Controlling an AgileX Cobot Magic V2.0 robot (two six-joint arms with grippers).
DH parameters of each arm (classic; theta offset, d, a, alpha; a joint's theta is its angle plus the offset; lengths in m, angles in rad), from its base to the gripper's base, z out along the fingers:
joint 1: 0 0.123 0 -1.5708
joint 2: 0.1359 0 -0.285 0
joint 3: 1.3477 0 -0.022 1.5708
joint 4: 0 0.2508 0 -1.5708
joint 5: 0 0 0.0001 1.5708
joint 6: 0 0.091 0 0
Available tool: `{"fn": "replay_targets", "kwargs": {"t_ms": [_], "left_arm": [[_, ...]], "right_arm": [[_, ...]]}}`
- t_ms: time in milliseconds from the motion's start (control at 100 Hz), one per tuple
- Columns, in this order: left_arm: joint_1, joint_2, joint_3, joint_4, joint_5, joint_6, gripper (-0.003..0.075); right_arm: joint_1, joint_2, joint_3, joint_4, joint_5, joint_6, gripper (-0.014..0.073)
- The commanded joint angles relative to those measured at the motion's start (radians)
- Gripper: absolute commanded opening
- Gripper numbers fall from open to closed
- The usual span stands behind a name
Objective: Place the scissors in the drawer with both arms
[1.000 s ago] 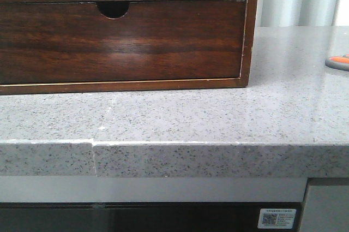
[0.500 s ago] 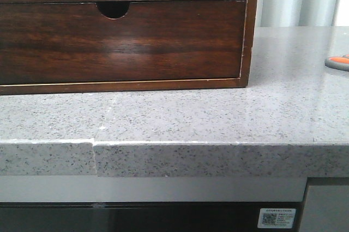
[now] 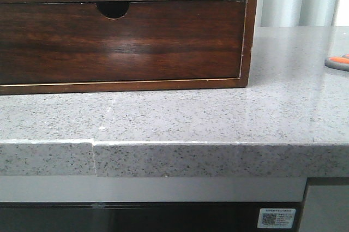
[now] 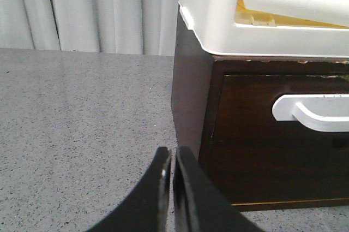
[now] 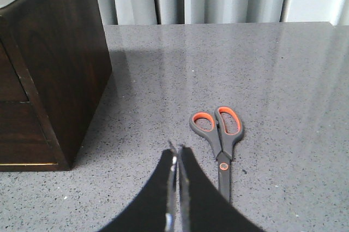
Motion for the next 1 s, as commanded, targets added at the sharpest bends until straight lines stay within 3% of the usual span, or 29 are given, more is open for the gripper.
{"fn": "replay_targets", "kwargs": {"t_ms": [0, 360, 450, 520, 630, 710, 990], "left_arm": [[0.002, 0.014, -0.034, -0.005, -0.07, -0.008, -0.002], [0.002, 0.014, -0.034, 0.026, -0.074, -0.008, -0.002], [0.002, 0.016, -0.034, 0.069, -0.074, -0.008, 0.0005], [0.002, 0.018, -0.034, 0.094, -0.074, -0.008, 0.0105], [0.002, 0.021, -0.034, 0.099, -0.075, -0.008, 0.036], [0.002, 0.021, -0.034, 0.099, -0.075, -0.008, 0.0475], [0.002, 0.021, -0.034, 0.092, -0.075, -0.008, 0.0491]], "right_arm": [[-0.004, 0.014, -0.035, -0.011, -0.083, -0.003, -0.0069], [-0.004, 0.014, -0.035, -0.011, -0.083, -0.003, -0.0067], [-0.004, 0.014, -0.035, -0.011, -0.088, -0.003, 0.0005], [-0.004, 0.014, -0.035, -0.019, -0.091, -0.003, 0.0141], [-0.004, 0.014, -0.035, -0.041, -0.098, -0.003, 0.0393], [-0.004, 0.014, -0.035, -0.041, -0.098, -0.003, 0.0491], [-0.004, 0.014, -0.035, -0.041, -0.098, -0.003, 0.051]]}}
